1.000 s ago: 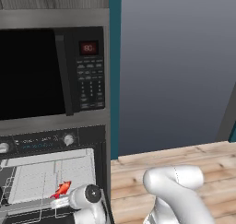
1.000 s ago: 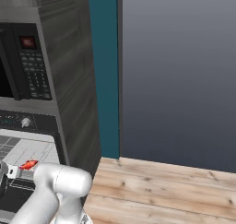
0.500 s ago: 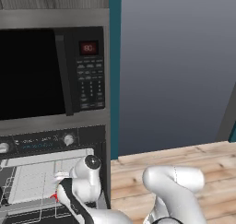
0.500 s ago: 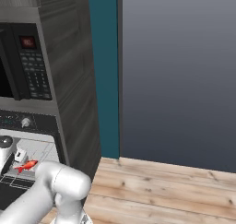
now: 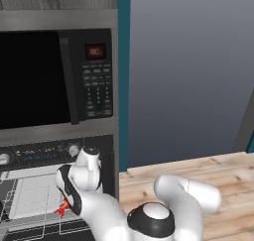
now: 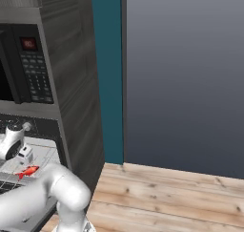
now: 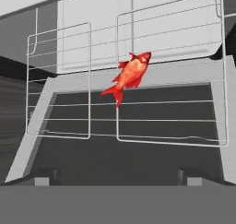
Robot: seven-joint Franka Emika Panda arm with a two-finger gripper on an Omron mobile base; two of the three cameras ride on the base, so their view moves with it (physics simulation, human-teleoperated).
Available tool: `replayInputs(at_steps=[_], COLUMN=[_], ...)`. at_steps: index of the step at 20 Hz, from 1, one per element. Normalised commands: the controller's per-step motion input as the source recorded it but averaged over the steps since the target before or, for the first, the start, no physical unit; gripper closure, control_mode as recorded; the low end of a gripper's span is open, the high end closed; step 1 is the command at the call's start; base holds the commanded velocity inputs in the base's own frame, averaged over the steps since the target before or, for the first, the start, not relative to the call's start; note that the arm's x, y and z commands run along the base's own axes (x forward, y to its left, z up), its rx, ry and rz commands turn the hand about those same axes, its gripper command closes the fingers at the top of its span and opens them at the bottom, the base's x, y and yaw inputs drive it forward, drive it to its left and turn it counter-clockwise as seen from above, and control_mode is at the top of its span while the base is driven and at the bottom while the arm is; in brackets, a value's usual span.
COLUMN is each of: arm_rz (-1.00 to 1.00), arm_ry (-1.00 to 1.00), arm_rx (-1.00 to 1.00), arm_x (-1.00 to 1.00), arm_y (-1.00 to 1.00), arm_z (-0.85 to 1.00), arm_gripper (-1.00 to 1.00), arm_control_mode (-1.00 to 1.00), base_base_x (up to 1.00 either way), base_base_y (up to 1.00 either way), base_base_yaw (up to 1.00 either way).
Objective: Take the fish from the oven and place it on the plate on the counter.
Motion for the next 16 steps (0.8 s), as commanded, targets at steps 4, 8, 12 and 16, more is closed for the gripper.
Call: replayInputs(at_steps=[4, 8, 12, 16], arm_rz=[0.0, 0.0, 0.0, -0.01], arm_ry=[0.0, 0.0, -0.06, -0.04], arm_rx=[-0.01, -0.06, -0.07, -0.04], arm_x=[0.19, 0.32, 0.33, 0.24], arm_y=[0.02, 0.08, 0.12, 0.18], arm_z=[-0.94, -0.95, -0.23, 0.0], arm_gripper=[-1.0, -1.0, -1.0, -1.0], arm_control_mode=[-1.0, -1.0, -1.0, -1.0], base_base_x=[0.0, 0.0, 0.0, 0.0], base_base_y=[0.0, 0.0, 0.0, 0.0], base_base_yaw=[0.0, 0.0, 0.0, 0.0])
